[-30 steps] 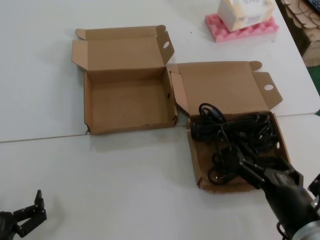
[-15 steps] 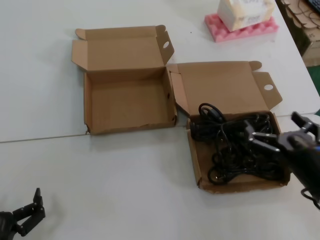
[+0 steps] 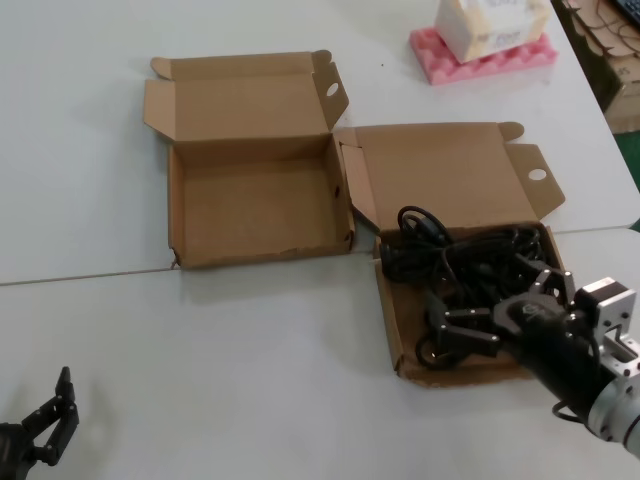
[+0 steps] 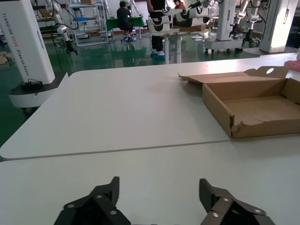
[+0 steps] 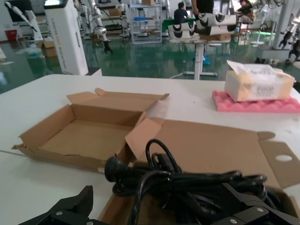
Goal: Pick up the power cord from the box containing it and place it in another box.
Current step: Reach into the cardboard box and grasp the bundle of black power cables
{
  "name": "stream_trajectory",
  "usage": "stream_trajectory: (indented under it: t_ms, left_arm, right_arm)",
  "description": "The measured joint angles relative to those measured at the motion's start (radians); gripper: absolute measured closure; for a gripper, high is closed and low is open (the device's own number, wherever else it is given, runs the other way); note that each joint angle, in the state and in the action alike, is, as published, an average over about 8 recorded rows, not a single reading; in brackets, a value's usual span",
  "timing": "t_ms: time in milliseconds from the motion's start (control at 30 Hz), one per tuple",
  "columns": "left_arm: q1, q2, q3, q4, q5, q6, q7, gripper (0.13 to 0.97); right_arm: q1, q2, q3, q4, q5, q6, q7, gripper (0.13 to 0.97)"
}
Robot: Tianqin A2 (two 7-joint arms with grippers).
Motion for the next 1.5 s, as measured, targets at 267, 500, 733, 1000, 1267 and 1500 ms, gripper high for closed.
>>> stream_trajectory:
  t_ms: [267,500,733,1000,1267,1500]
  left_arm:
    - [0.000,0.000,0.000,0.000,0.000,0.000,0.000,0.501]
    - [0.000,0.000,0.000,0.000,0.000,0.000,0.000,0.685]
    - [0.000,0.000,0.000,0.000,0.000,0.000,0.000,0.796]
    - [0.000,0.000,0.000,0.000,0.000,0.000,0.000,0.885]
    - [0.000,0.000,0.000,0.000,0.000,0.000,0.000,0.925]
    - [0.000,0.000,0.000,0.000,0.000,0.000,0.000,0.934]
  right_arm:
    - [0.015,-0.065,0.010,-0.054,-0.020,-0.018,0.000,0.165]
    - [0.024,-0.137,0.054,-0.096,-0.058,-0.065,0.000,0.228]
    - [0.033,-0.191,0.089,-0.126,-0.097,-0.103,0.000,0.324]
    - [0.032,-0.222,0.116,-0.133,-0.139,-0.120,0.000,0.518]
    - [0.020,-0.229,0.134,-0.118,-0.175,-0.123,0.000,0.696]
    - [0.020,-0.242,0.148,-0.122,-0.186,-0.127,0.000,0.756]
